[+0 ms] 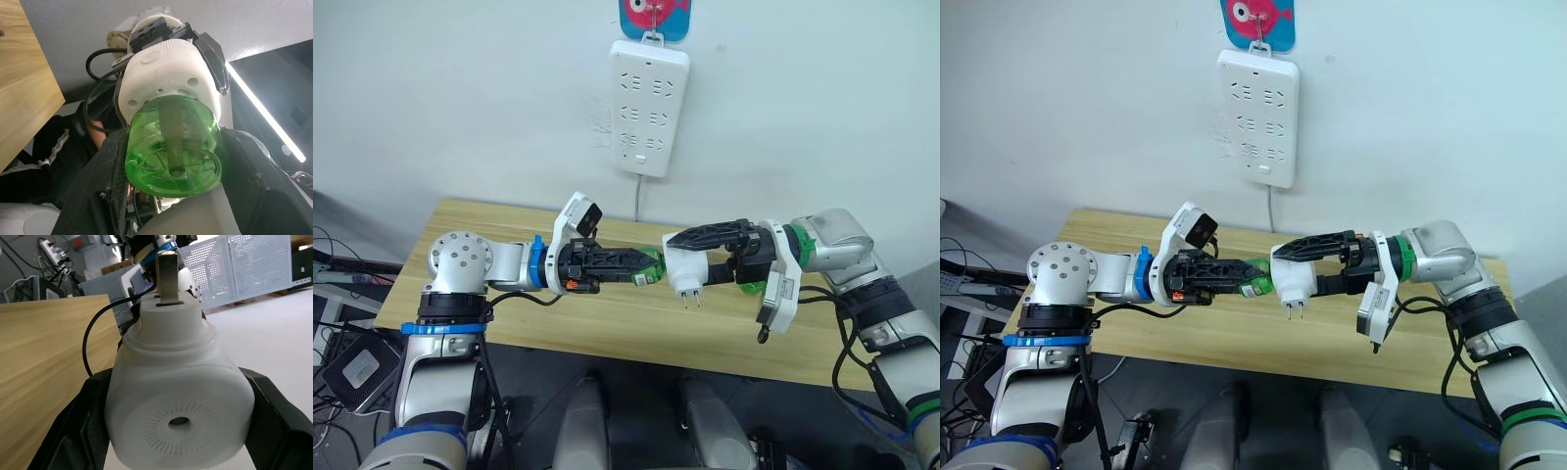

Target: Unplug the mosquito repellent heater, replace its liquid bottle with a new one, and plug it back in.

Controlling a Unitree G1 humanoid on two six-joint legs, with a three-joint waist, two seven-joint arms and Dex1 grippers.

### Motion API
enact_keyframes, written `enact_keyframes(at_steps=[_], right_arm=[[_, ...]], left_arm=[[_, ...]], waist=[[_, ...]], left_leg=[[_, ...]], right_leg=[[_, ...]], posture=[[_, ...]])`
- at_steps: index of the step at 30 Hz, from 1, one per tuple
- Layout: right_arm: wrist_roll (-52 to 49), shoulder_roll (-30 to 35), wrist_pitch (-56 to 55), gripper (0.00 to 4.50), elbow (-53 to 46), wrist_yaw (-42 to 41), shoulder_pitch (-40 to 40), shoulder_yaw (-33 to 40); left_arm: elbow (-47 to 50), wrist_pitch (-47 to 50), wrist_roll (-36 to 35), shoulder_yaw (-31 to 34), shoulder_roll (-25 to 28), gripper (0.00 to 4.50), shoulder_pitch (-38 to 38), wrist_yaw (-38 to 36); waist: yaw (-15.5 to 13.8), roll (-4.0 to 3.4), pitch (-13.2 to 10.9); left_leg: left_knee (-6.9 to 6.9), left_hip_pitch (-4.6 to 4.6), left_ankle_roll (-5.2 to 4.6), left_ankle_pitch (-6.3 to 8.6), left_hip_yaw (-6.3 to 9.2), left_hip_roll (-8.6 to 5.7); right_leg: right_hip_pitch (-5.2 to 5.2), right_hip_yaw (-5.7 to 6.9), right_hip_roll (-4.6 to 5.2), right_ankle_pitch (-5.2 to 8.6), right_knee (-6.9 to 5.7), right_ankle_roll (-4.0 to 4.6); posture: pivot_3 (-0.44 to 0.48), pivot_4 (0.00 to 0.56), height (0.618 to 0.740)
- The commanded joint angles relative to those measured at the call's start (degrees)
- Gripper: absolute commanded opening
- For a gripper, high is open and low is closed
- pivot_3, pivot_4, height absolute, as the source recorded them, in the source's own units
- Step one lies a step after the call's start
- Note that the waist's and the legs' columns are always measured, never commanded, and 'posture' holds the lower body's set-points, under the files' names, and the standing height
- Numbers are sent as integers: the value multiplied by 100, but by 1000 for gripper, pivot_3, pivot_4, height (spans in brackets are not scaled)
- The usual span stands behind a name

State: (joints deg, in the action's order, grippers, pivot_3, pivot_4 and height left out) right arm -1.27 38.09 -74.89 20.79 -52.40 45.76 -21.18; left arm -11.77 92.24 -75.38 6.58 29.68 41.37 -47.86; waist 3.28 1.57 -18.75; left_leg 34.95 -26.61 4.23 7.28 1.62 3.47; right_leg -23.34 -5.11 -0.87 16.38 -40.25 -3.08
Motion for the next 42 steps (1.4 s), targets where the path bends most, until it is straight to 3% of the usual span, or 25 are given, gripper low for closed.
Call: enact_keyframes(at_steps=[1,6,10,13,16,18,21,24,26,29,33,42], right_arm=[[-285,37,-92,3108,-166,252,139,-2],[-281,131,9,3057,-64,321,108,12],[-476,301,394,3057,-102,336,-151,44],[-1028,518,1596,3057,-285,174,-692,95],[-1776,702,3996,3056,-1026,154,-1265,219],[-2594,825,5924,3055,-1840,369,-1625,311],[-3588,896,8490,3054,-2796,1146,-1823,603],[-4724,722,10858,3054,-3281,2308,-1733,983],[-5593,216,11894,3054,-3257,3469,-1599,1462],[-6149,-162,13002,3053,-3276,4258,-1426,1822],[-6363,-548,13746,3053,-3240,5097,-1213,2216],[-6872,-1166,14731,3053,-3633,5805,-1073,2613]], left_arm=[[253,26,-82,24,29,2994,-82,-12],[158,-202,165,261,91,4490,84,66],[-159,-612,395,621,355,4500,582,33],[1206,-1491,983,245,1182,4500,173,-896],[2610,-4231,2918,-676,1952,4500,-805,-2008],[2828,-6425,4284,-1033,1951,4500,-1294,-2217],[2534,-8449,5599,-1199,1539,4500,-1518,-1668],[2082,-9640,6588,-1286,1084,4500,-1618,-859],[1887,-10580,7294,-1536,926,4500,-1663,-549],[1481,-11730,8322,-1846,785,4500,-1550,-8],[1001,-11639,8788,-1980,486,4500,-1280,416],[323,-11543,9178,-2457,-10,4500,-737,462]], waist=[[0,0,0],[-7,0,0],[-22,2,1],[-5,2,1],[-20,-7,7],[-52,-20,14],[-110,-18,13],[-130,-13,21],[-124,7,34],[-124,8,37],[-139,8,37],[-126,8,37]], left_leg=[[0,1,0,0,0,0],[0,2,0,0,-1,0],[1,4,-2,0,2,-2],[-2,4,3,-2,-1,-1],[-16,12,5,-2,-11,4],[-20,18,5,-3,-16,4],[-15,23,-7,3,-21,8],[-8,19,-11,3,-25,8],[-8,18,-13,4,-32,6],[-10,-6,-17,7,-30,8],[-10,-37,-25,11,-30,2],[-10,-39,-27,12,-29,2]], right_leg=[[0,0,0,0,-1,0],[0,-1,0,0,-5,0],[1,2,0,0,-10,0],[1,-2,1,0,-8,0],[2,-9,6,5,-3,9],[4,-14,9,8,-5,14],[5,-21,16,9,-11,23],[3,-31,7,12,-8,27],[3,-37,6,11,-2,25],[-15,-34,-2,8,10,20],[-44,-31,-2,2,9,11],[-44,-28,-6,2,8,9]], posture=[[-66,267,740],[-51,266,740],[-41,269,740],[-31,267,740],[-31,267,740],[-17,269,740],[-14,269,740],[-24,269,740],[-24,269,740],[-31,270,740],[-34,270,740],[-36,273,740]])
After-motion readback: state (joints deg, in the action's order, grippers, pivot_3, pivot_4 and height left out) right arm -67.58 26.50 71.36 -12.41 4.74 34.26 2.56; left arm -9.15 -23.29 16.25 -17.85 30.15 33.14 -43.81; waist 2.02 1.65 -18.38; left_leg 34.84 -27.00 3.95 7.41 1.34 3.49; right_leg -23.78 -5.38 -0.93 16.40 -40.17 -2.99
